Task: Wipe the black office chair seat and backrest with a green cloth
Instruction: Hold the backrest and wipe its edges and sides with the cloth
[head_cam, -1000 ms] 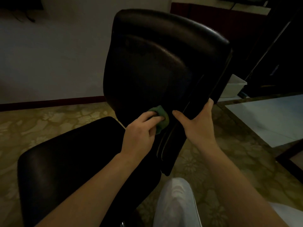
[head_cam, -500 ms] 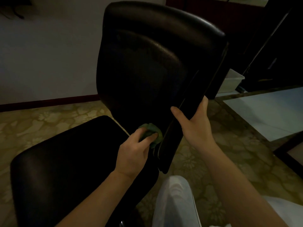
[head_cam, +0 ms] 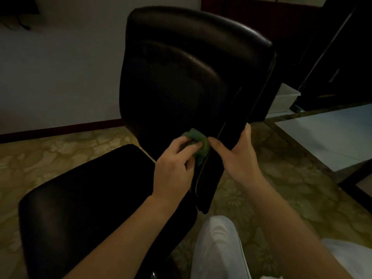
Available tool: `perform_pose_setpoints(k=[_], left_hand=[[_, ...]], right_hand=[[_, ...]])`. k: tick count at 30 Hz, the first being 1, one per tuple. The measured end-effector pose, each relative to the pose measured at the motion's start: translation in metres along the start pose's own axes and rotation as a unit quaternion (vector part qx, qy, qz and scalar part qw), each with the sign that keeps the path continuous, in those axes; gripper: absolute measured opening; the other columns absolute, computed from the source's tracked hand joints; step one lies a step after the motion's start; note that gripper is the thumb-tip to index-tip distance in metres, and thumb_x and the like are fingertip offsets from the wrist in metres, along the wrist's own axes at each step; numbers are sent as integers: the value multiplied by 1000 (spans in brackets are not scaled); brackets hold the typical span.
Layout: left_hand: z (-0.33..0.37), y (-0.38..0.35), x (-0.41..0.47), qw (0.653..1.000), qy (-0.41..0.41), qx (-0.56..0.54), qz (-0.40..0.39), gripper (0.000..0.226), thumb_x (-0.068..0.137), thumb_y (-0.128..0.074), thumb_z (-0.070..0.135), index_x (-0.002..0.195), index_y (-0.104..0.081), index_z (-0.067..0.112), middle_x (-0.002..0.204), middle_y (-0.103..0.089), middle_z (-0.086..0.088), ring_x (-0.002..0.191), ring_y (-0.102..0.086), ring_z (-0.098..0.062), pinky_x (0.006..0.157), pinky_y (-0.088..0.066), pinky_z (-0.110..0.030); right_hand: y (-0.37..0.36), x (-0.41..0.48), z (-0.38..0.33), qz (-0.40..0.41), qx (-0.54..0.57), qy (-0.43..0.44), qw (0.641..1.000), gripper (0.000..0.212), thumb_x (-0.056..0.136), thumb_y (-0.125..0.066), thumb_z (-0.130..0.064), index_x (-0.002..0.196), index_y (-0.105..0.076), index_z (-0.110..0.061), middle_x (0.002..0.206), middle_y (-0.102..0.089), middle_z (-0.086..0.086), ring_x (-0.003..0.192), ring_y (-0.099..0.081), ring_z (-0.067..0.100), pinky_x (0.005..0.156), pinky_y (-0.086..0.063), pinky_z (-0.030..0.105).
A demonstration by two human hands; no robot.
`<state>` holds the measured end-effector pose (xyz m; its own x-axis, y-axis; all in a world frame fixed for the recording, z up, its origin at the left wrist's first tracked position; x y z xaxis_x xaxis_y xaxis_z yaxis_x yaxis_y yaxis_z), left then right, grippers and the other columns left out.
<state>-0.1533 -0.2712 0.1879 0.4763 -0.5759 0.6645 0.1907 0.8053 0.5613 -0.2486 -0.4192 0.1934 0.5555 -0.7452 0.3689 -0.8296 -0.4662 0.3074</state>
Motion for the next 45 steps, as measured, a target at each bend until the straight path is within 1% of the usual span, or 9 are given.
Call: perform_pose_setpoints(k=[6,15,20,24,29,31,35,39,45], left_hand=[[-23,-22,-45,997,-18,60,-53,36,95,-45,22,117,-72,16,126,-62,-11,105,-66,-29,78,-61,-37],[-19,-1,-22,999,16,5,-41,34,86,-66,0,113,-75,19,123,-64,-2,106,-66,-20,85,-58,-34],[-22,-12,-32,999,10,11,-39,34,85,-67,1,114,-74,19,125,-62,-5,107,-66,-25,83,-59,-36],[-45,-25,-56,997,40,31,-58,31,85,-70,2,110,-75,19,125,-62,-6,105,-67,-27,80,-60,-37],[-52,-25,-57,995,68,32,-67,28,84,-69,-1,105,-77,17,123,-65,-6,102,-69,-29,80,-60,-39],[-47,-17,-49,996,65,19,-65,29,86,-67,-1,105,-77,18,124,-65,-2,105,-67,-25,83,-59,-38],[-31,9,-20,998,56,-15,-18,30,90,-62,3,111,-75,20,123,-63,1,107,-64,-18,89,-55,-31],[-8,13,1,998,38,-48,8,32,89,-61,2,112,-75,19,120,-63,1,106,-63,-16,88,-56,-32],[-23,-7,-38,999,43,-15,16,28,91,-56,3,113,-72,13,122,-60,-6,105,-65,-26,80,-58,-41]], right_hand=[[0,1,4,13,-5,-14,1000,61,86,-75,-24,133,-37,-13,91,-45,-53,89,-53,-24,66,-45,2],[-2,0,-1,22,-17,-1,1000,63,86,-74,-27,134,-37,-10,90,-43,-53,87,-52,-24,64,-41,-1],[-1,-3,1,27,-6,-7,1000,62,87,-74,-27,134,-37,-13,99,-53,-27,86,-55,-22,63,-43,1],[-4,-3,1,15,-2,-12,1000,64,88,-73,-26,137,-33,-15,104,-53,-24,88,-56,-20,64,-45,1],[-4,-3,2,12,0,-11,1000,63,88,-72,-24,138,-33,-14,95,-50,-48,88,-54,-24,64,-44,0],[-5,-4,2,15,7,-11,1000,63,88,-72,-24,137,-34,-15,99,-54,-41,90,-56,-21,66,-45,1],[-5,-6,1,25,17,-20,999,63,85,-75,-28,135,-38,-17,103,-57,-34,96,-59,-13,75,-51,9],[-5,-9,6,41,50,-39,997,63,79,-81,-27,128,-43,-19,109,-64,-15,100,-65,2,87,-56,36],[-4,-15,6,56,41,-38,997,60,81,-80,-25,128,-43,-17,98,-59,-28,93,-61,-10,73,-50,11]])
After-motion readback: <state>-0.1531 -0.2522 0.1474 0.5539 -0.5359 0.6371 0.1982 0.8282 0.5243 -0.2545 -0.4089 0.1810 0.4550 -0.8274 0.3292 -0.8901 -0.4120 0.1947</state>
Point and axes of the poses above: each hand's wrist, its own x-axis towards the middle knuckle, its own y-axis out of the back of the hand, z = x × y, the point moved 10 cm from there along x, towards the middle knuckle
